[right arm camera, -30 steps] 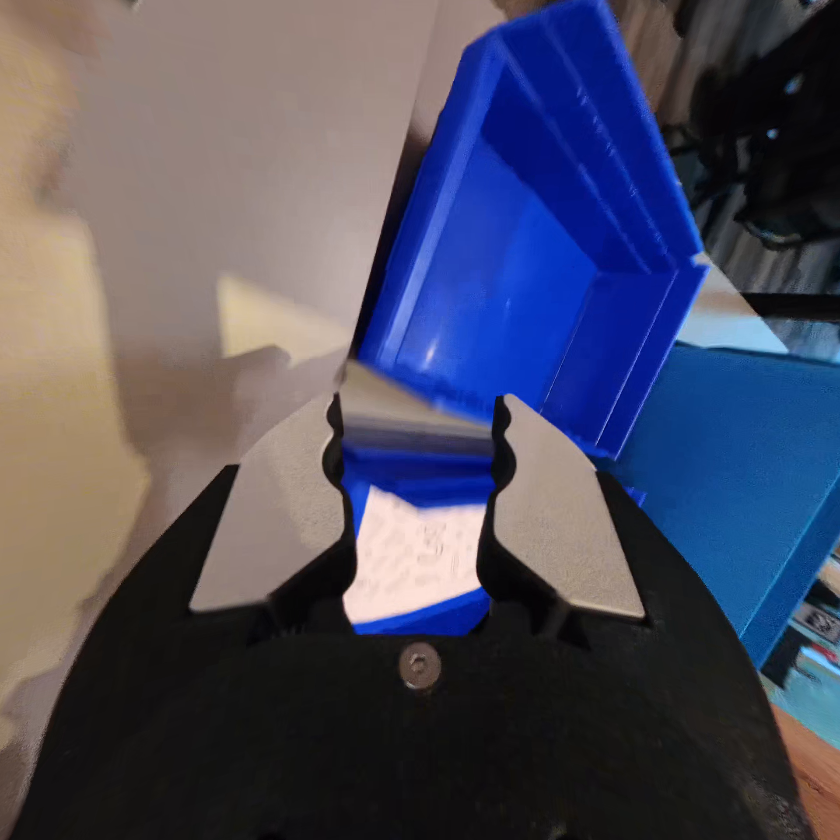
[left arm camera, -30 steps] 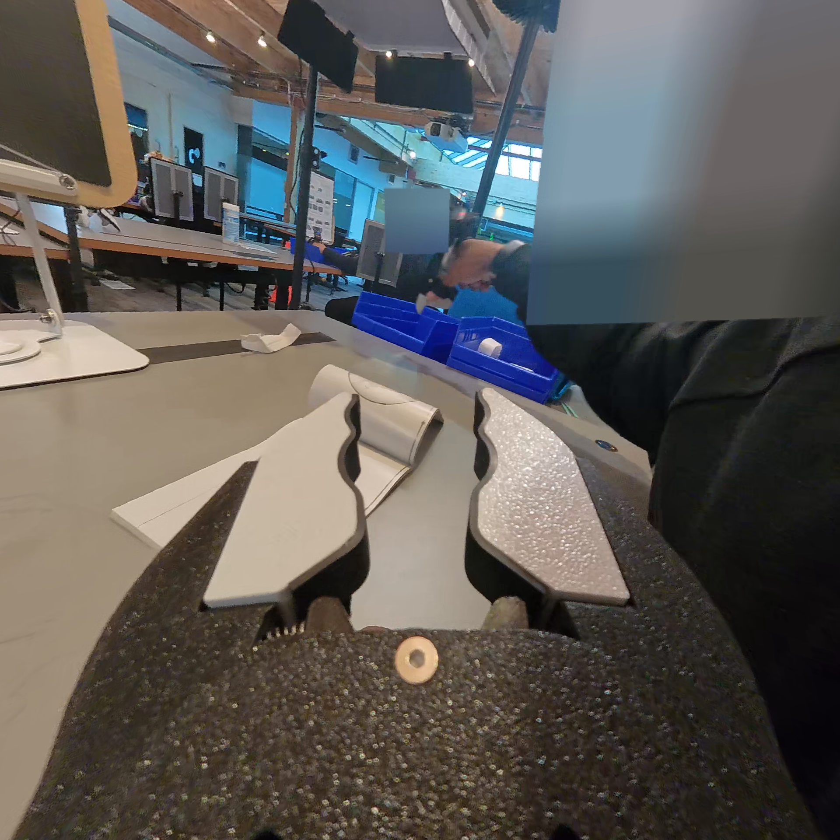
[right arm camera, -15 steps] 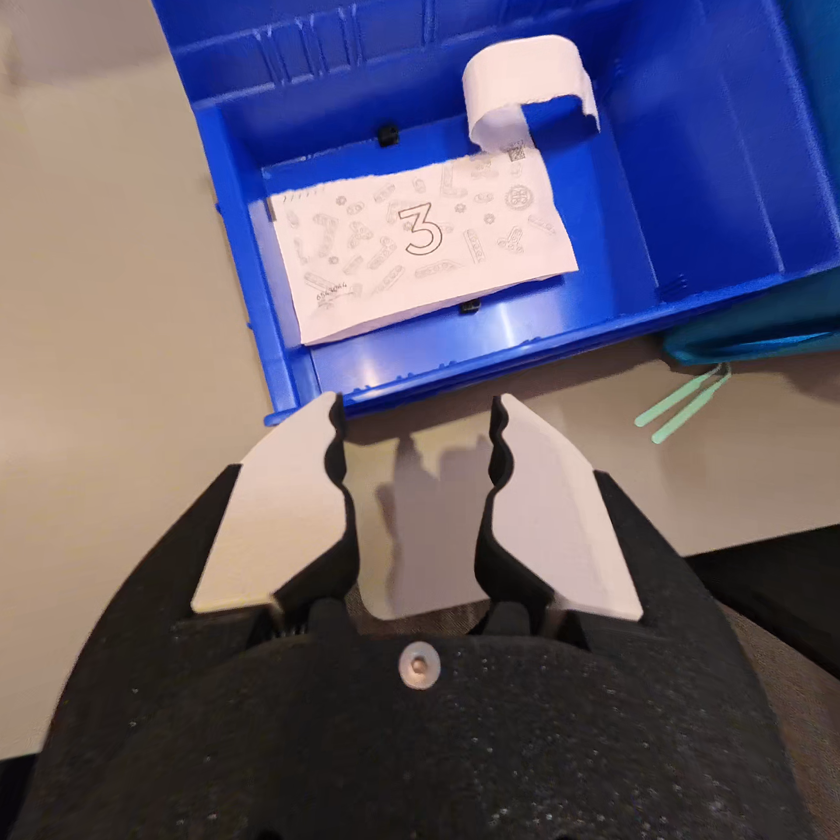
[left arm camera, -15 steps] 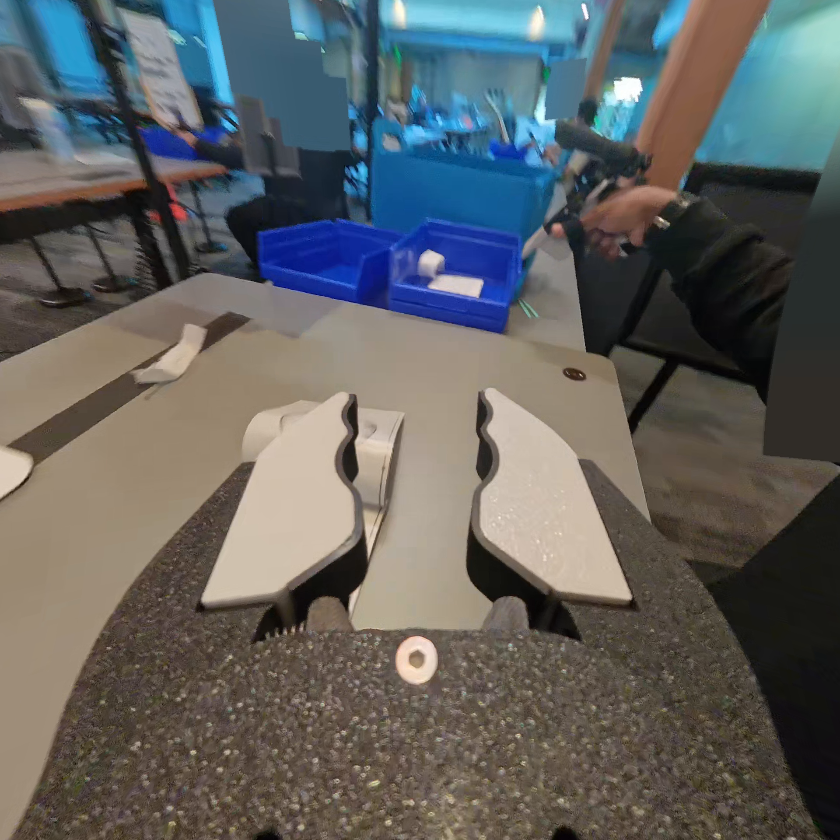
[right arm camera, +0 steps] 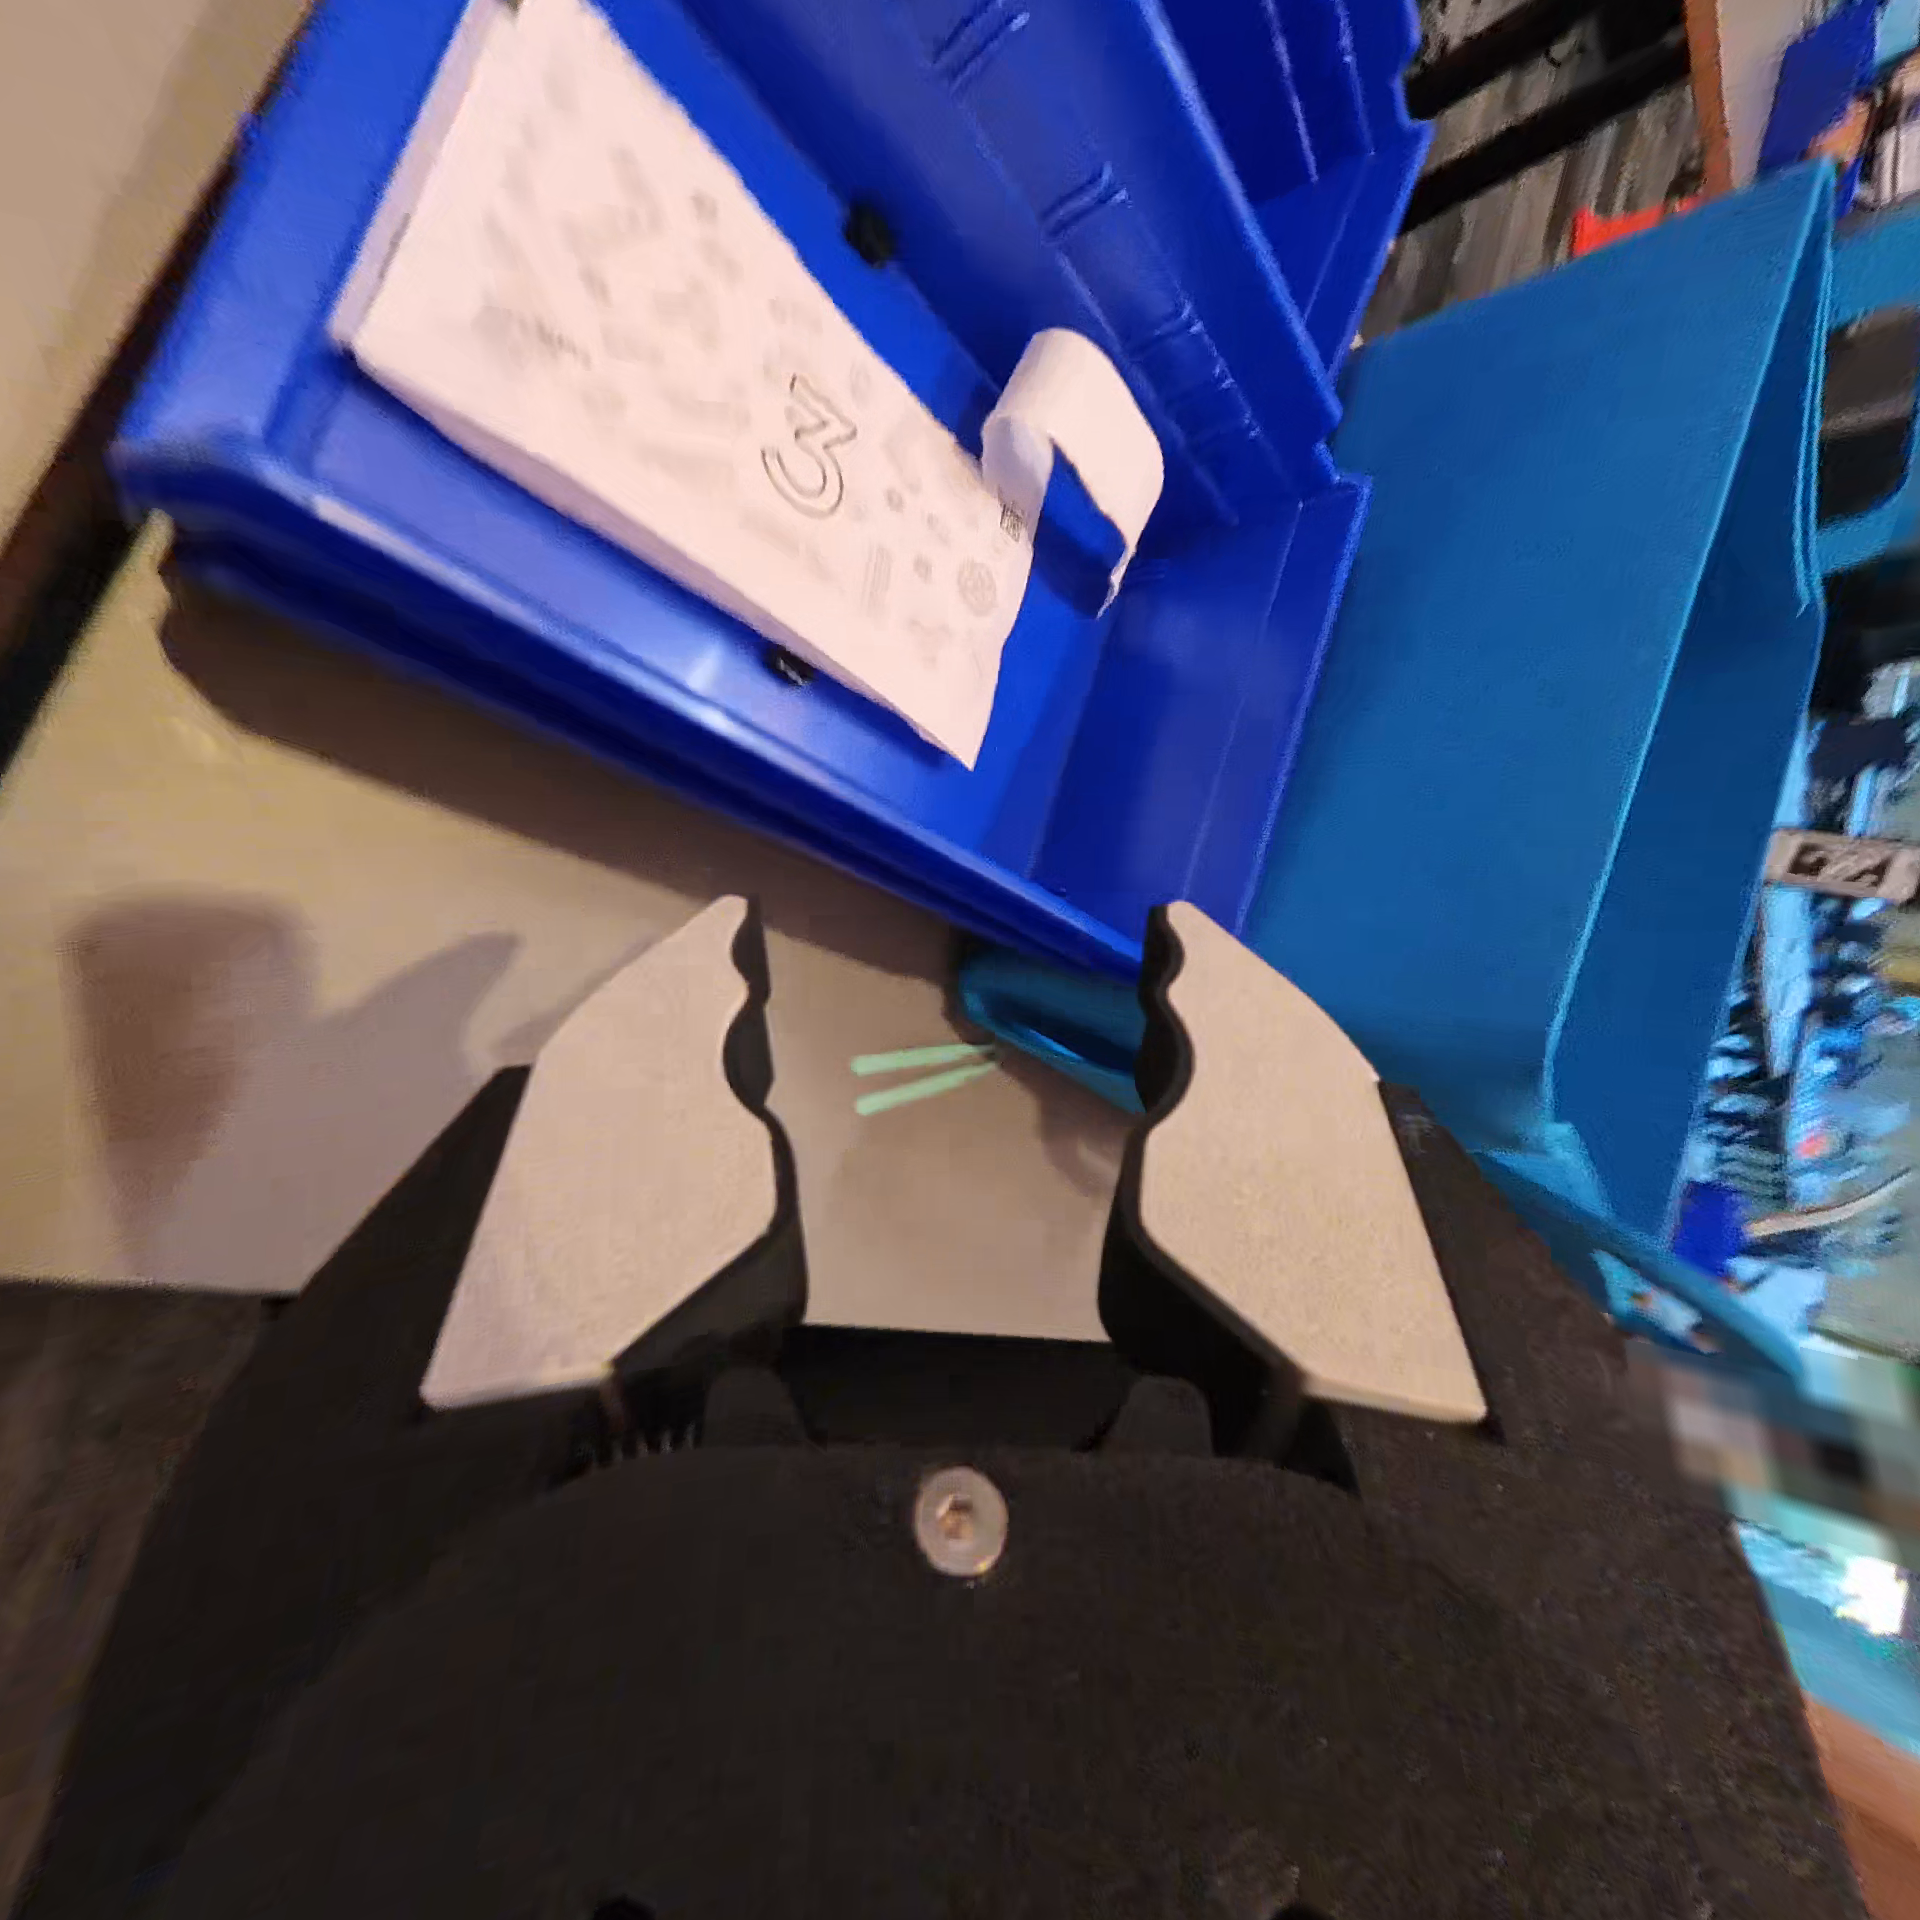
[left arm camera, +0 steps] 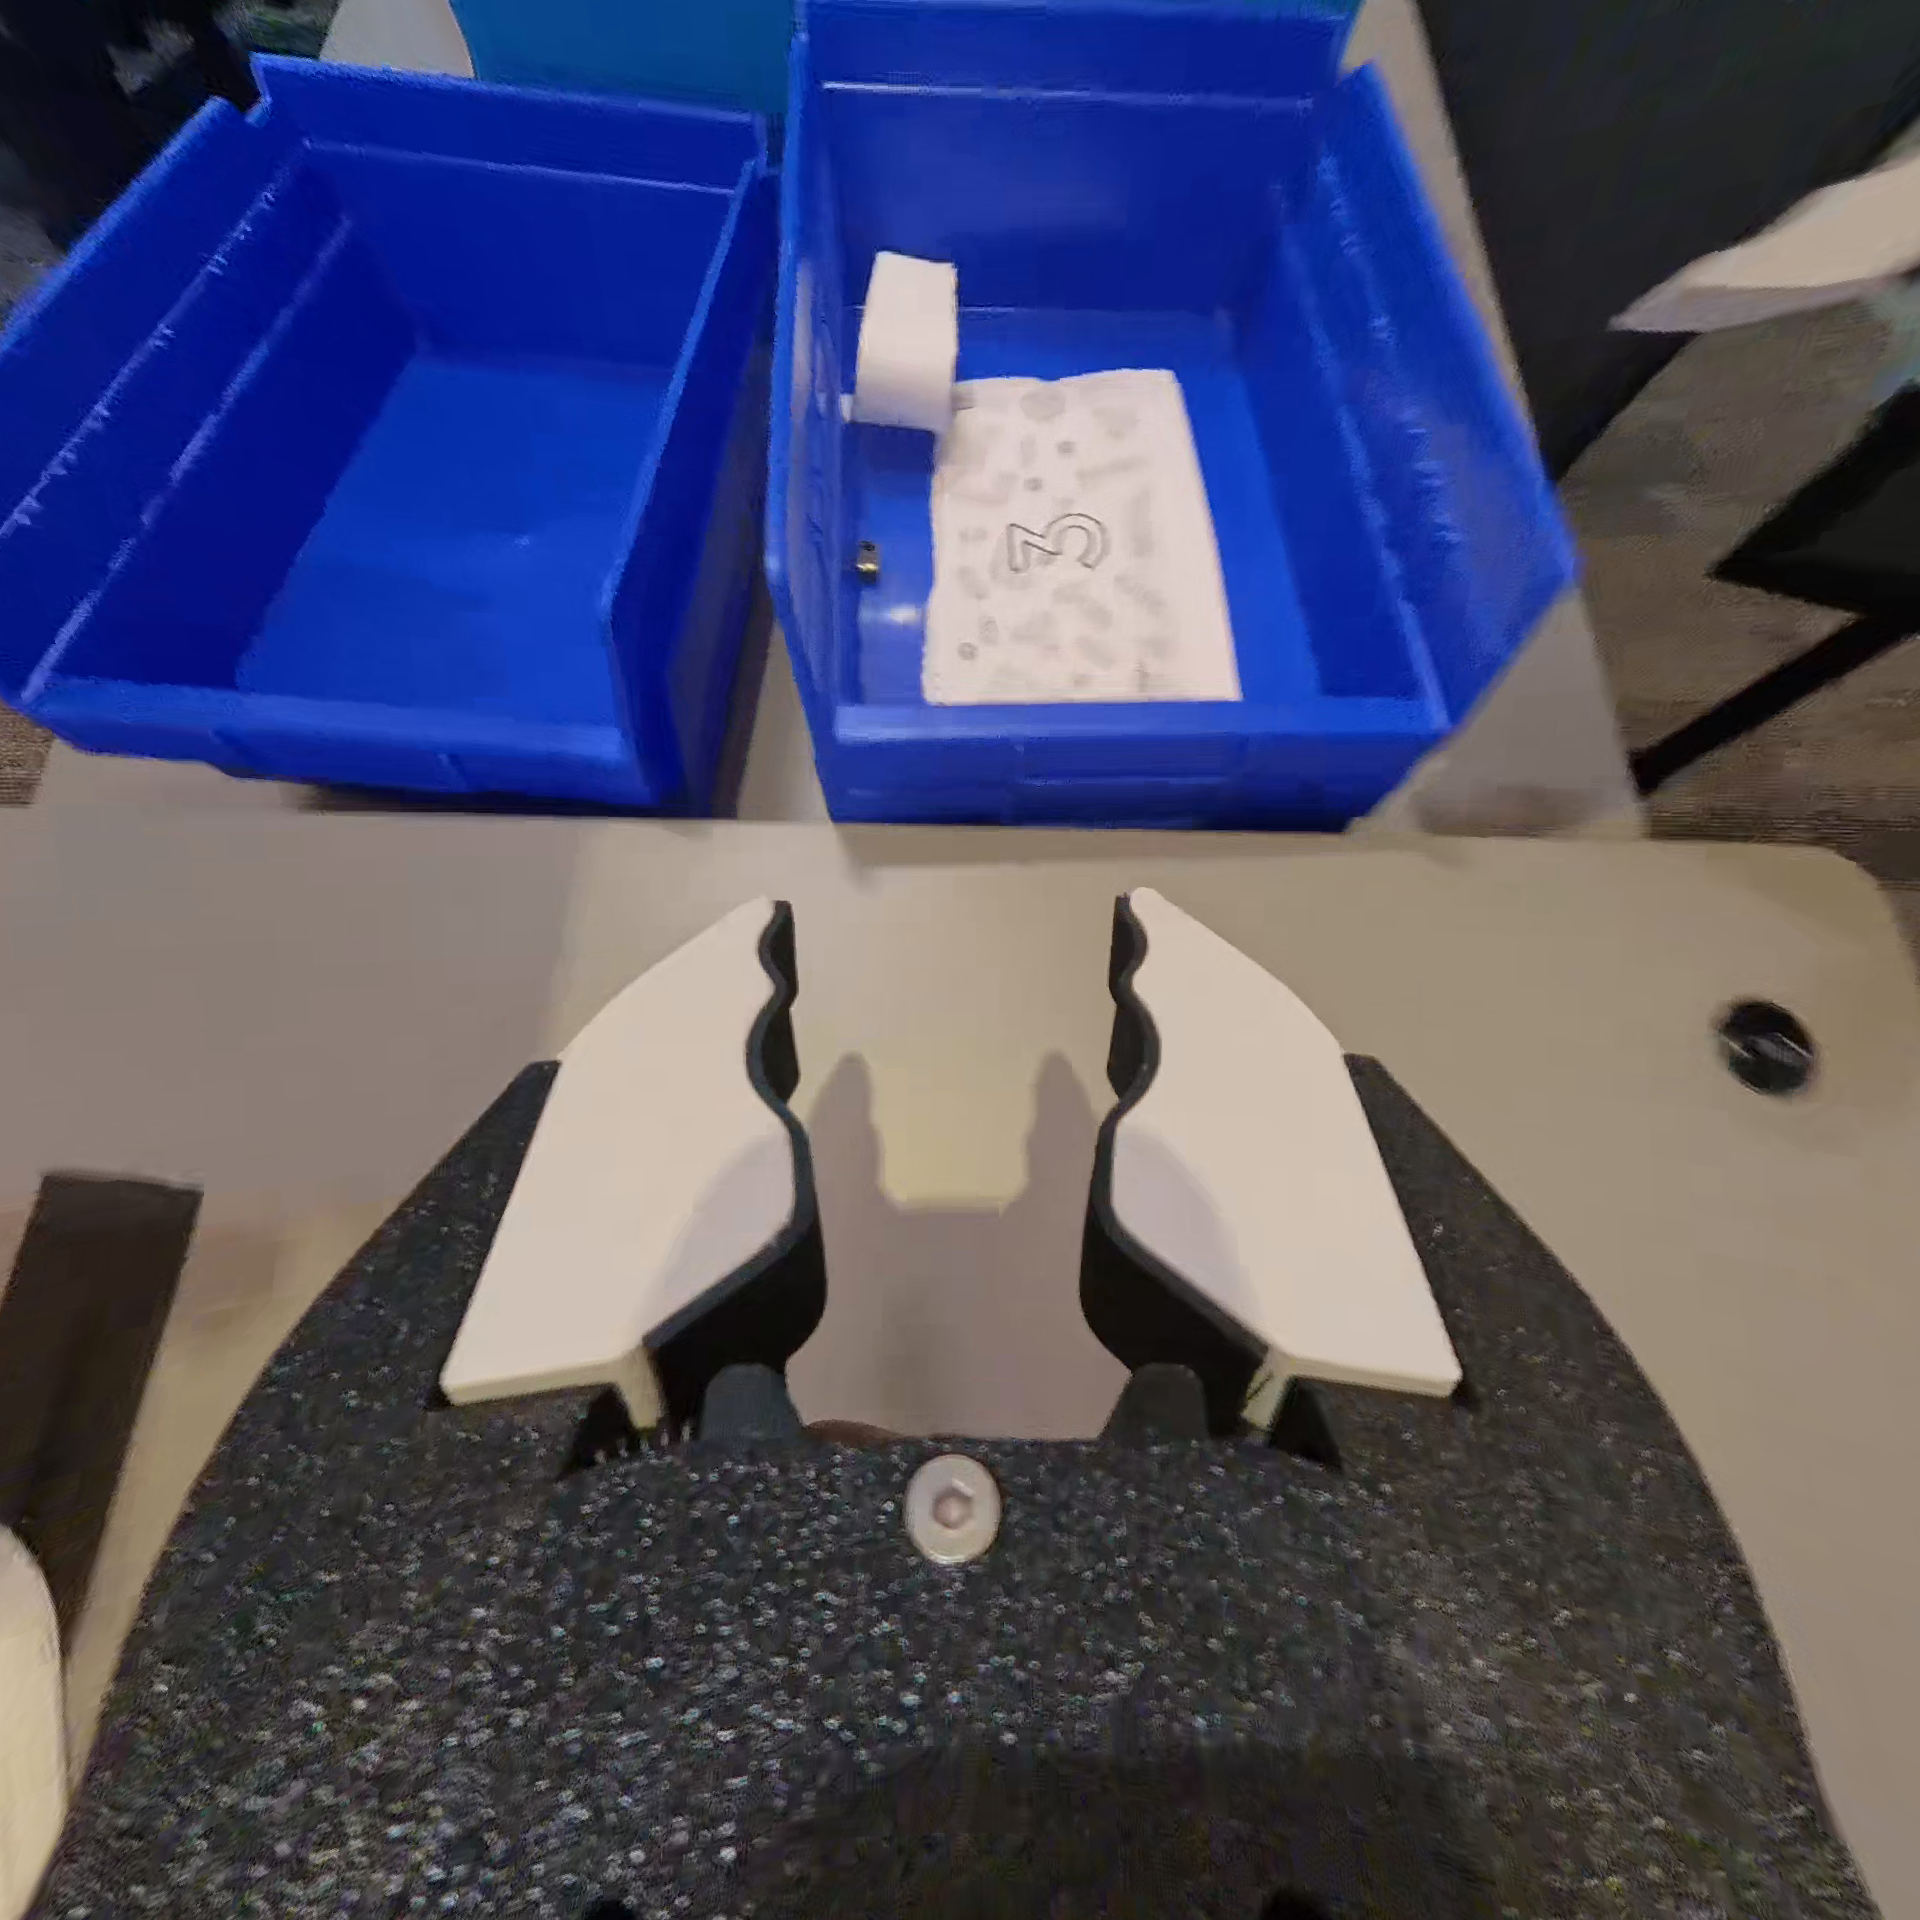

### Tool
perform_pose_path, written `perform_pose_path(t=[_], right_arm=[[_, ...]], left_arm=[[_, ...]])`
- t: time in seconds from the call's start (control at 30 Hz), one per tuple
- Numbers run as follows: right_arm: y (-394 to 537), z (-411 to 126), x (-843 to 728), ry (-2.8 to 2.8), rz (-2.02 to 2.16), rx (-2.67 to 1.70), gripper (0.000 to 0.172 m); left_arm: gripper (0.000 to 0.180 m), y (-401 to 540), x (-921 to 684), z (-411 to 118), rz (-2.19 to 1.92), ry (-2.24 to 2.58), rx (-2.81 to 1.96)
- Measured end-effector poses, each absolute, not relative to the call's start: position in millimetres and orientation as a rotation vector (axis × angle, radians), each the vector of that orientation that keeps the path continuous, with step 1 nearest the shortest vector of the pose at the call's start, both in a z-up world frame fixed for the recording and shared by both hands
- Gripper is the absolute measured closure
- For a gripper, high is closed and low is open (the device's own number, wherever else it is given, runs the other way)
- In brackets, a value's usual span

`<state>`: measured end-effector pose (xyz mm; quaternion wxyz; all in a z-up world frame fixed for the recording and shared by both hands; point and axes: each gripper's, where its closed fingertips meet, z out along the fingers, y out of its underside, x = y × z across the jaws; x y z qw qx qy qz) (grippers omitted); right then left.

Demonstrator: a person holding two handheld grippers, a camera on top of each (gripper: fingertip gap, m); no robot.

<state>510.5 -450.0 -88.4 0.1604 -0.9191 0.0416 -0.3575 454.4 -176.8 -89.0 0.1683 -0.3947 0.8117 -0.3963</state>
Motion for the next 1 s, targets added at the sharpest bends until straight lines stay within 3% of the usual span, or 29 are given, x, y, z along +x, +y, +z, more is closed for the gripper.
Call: perform_pose_path(t=[0.27,0.43,0.6,0.67,0.77,1.0], right_arm=[[-472,-110,534,-0.275,-0.972,-2.886,0.111],[-466,-120,554,-0.450,-0.838,-2.943,0.122],[-462,-139,567,-0.627,-0.681,-3.054,0.134],[-463,-148,568,-0.656,-0.605,-3.094,0.143],[-463,-163,565,-0.665,-0.464,-3.147,0.158],[-462,-161,568,-0.755,-0.497,-3.248,0.161]], left_arm=[[0.123,-209,564,-121,-1.074,2.392,-1.098],[0.141,-232,574,-124,-1.061,2.543,-1.034],[0.156,-234,586,-139,-0.732,2.637,-0.935],[0.170,-231,593,-142,-0.643,2.626,-0.958],[0.171,-232,594,-142,-0.614,2.664,-0.951],[0.173,-234,594,-138,-0.562,2.619,-0.905]])
